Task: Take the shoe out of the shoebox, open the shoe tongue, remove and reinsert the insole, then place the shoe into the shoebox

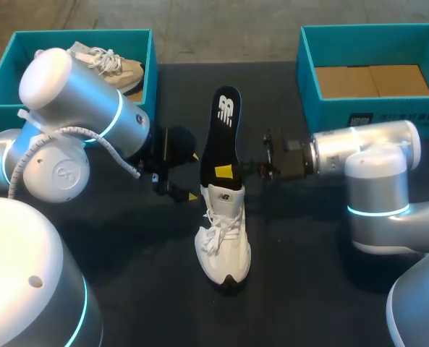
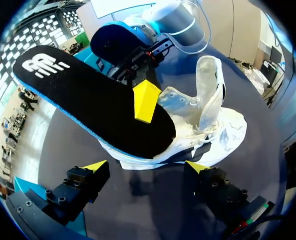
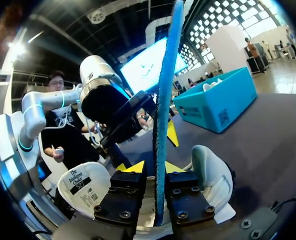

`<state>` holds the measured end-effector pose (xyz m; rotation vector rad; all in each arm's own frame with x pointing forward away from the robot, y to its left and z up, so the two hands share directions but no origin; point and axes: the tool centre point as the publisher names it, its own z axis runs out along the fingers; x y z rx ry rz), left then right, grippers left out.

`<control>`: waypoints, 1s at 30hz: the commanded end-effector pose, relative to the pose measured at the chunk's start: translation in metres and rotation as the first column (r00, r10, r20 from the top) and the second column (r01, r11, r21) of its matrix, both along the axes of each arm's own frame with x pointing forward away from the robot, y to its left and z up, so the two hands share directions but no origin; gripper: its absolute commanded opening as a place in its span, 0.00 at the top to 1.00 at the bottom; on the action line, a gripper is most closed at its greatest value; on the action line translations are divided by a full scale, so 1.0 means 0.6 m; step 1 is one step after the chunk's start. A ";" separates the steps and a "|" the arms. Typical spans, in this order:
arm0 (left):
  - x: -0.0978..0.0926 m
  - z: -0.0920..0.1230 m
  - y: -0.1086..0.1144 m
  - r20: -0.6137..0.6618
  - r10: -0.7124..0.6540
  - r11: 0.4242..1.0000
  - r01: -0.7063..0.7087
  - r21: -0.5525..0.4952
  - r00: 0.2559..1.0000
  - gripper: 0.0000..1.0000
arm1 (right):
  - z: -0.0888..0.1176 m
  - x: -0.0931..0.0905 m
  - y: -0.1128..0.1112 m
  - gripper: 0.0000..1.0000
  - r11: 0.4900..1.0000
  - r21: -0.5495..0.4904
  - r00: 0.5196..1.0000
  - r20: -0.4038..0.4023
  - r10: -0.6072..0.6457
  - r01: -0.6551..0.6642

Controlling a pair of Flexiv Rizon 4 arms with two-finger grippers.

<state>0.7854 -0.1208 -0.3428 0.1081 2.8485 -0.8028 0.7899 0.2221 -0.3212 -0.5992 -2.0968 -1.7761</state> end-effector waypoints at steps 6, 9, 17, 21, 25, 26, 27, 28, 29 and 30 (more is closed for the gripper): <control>-0.003 -0.003 -0.002 -0.001 0.001 1.000 -0.001 0.003 1.000 0.00 | 0.009 0.011 0.001 0.94 1.000 -0.013 1.000 0.001 0.026 -0.026; -0.003 -0.003 -0.002 0.000 0.003 1.000 -0.003 0.004 1.000 0.00 | 0.003 0.014 0.000 1.00 0.999 -0.024 0.999 -0.011 0.039 -0.039; -0.005 -0.004 -0.002 0.002 0.007 1.000 -0.007 0.003 1.000 0.00 | -0.012 0.007 -0.005 1.00 0.998 -0.044 0.998 -0.043 0.053 -0.055; -0.005 -0.004 -0.002 0.003 0.007 1.000 -0.007 0.004 1.000 0.00 | -0.021 -0.001 -0.004 1.00 0.997 -0.049 0.996 -0.064 0.056 -0.059; -0.004 -0.005 -0.002 0.005 0.008 1.000 -0.008 0.006 1.000 0.00 | -0.028 -0.010 -0.002 1.00 0.996 -0.061 0.995 -0.083 0.062 -0.067; -0.003 -0.005 -0.002 0.005 0.009 1.000 -0.009 0.007 1.000 0.00 | -0.030 -0.012 -0.002 1.00 0.996 -0.061 0.994 -0.086 0.062 -0.068; -0.003 -0.005 -0.002 0.006 0.009 1.000 -0.009 0.007 1.000 0.00 | -0.033 -0.014 -0.002 1.00 0.996 -0.060 0.994 -0.091 0.062 -0.068; -0.003 -0.005 -0.002 0.007 0.010 1.000 -0.010 0.007 1.000 0.00 | -0.035 -0.017 -0.002 1.00 0.996 -0.059 0.994 -0.095 0.063 -0.068; -0.002 -0.004 -0.001 0.008 0.010 1.000 -0.010 0.007 1.000 0.00 | -0.036 -0.018 -0.001 1.00 0.996 -0.060 0.993 -0.102 0.064 -0.071; -0.002 -0.004 -0.001 0.009 0.011 1.000 -0.011 0.007 1.000 0.00 | -0.037 -0.020 0.000 1.00 0.995 -0.064 0.992 -0.107 0.066 -0.073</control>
